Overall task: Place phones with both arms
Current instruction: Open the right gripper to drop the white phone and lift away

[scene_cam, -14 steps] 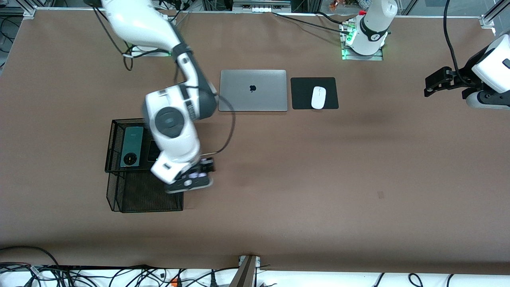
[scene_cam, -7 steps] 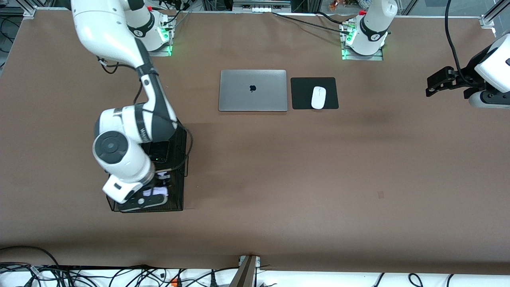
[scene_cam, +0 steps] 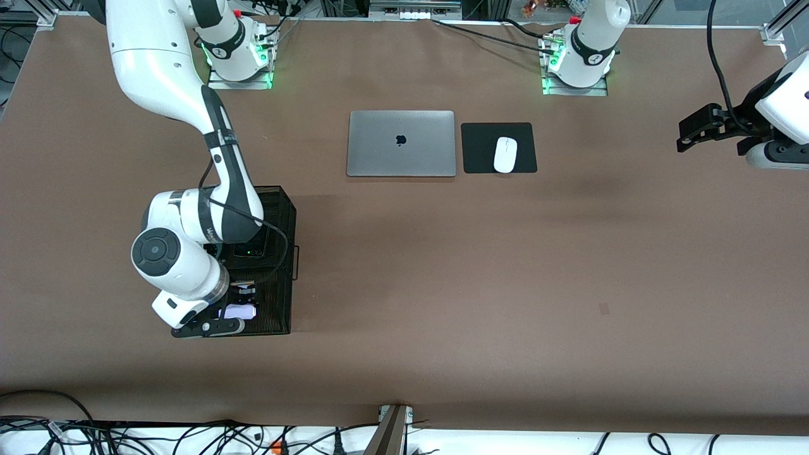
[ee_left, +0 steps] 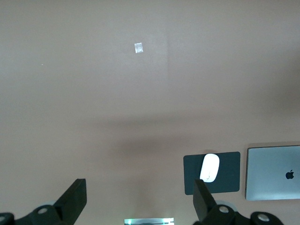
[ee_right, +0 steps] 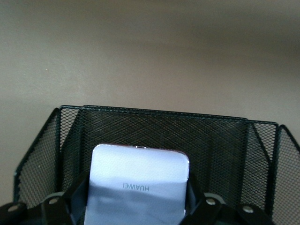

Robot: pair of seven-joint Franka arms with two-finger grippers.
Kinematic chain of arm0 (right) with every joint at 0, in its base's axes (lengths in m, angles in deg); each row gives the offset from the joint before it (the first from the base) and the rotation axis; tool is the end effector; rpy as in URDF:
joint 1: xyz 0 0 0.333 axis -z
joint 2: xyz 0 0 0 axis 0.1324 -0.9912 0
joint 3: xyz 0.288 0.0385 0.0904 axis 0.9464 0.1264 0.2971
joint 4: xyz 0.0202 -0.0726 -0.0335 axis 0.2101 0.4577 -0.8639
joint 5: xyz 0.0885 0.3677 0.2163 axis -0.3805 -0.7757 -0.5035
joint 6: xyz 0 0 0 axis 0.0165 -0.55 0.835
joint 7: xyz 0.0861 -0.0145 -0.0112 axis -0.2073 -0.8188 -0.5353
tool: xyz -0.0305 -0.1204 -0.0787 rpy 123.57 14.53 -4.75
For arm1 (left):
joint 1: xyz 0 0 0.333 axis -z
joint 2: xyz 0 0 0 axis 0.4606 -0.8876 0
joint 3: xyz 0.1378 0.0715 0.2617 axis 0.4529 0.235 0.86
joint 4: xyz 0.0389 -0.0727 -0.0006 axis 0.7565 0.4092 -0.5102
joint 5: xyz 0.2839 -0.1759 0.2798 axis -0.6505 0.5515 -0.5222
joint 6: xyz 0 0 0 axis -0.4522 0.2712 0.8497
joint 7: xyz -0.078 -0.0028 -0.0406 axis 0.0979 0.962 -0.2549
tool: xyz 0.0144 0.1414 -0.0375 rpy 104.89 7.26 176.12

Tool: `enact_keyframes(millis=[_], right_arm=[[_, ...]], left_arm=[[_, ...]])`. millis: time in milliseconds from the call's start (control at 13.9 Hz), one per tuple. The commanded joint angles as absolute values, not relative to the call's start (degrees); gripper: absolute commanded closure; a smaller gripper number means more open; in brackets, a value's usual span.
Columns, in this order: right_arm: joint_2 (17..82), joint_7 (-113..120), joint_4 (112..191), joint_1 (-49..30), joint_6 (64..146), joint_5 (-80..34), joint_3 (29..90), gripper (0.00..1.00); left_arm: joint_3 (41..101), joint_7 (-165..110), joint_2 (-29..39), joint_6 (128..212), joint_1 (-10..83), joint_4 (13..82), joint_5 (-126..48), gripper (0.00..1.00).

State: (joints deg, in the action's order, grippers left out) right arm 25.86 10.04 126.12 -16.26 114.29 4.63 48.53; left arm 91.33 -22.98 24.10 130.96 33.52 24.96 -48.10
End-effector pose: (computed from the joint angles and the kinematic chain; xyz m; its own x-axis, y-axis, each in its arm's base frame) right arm 0.7749 0.1595 0.2126 0.9871 0.1188 0.1071 0.1131 -0.9919 0.0575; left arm 0.6038 -0.0433 0.6001 0.9943 -0.0342 -0.1012 -0.0347 -0.9994 -0.0035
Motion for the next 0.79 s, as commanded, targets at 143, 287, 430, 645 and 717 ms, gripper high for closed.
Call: enact_keyframes(millis=[143,287,430,645,717], right_arm=[[27.28,9.13,130.53,-14.01,115.46,1.94,49.42,1.00],[27.19,9.22,130.88,-13.31,115.46,-2.00,49.42,1.00],[27.10,9.39,130.88,-13.22,115.63,-2.20,49.42,0.46],[27.36,9.66,130.27,-13.22,115.37,-2.28,49.42,0.02],[27.45,9.57,130.27,-13.13,115.20,-2.28,49.33,0.01]], left_arm=[[91.18,-22.49,25.49,131.09,33.14,26.37,-48.09,0.00],[91.00,-22.58,25.49,131.00,33.14,26.37,-48.09,0.00],[91.00,-22.58,25.49,130.91,33.14,26.37,-48.09,0.00],[91.17,-22.58,25.40,130.65,33.14,26.37,-48.09,0.00],[91.26,-22.58,25.40,130.56,33.14,26.37,-48.09,0.00]])
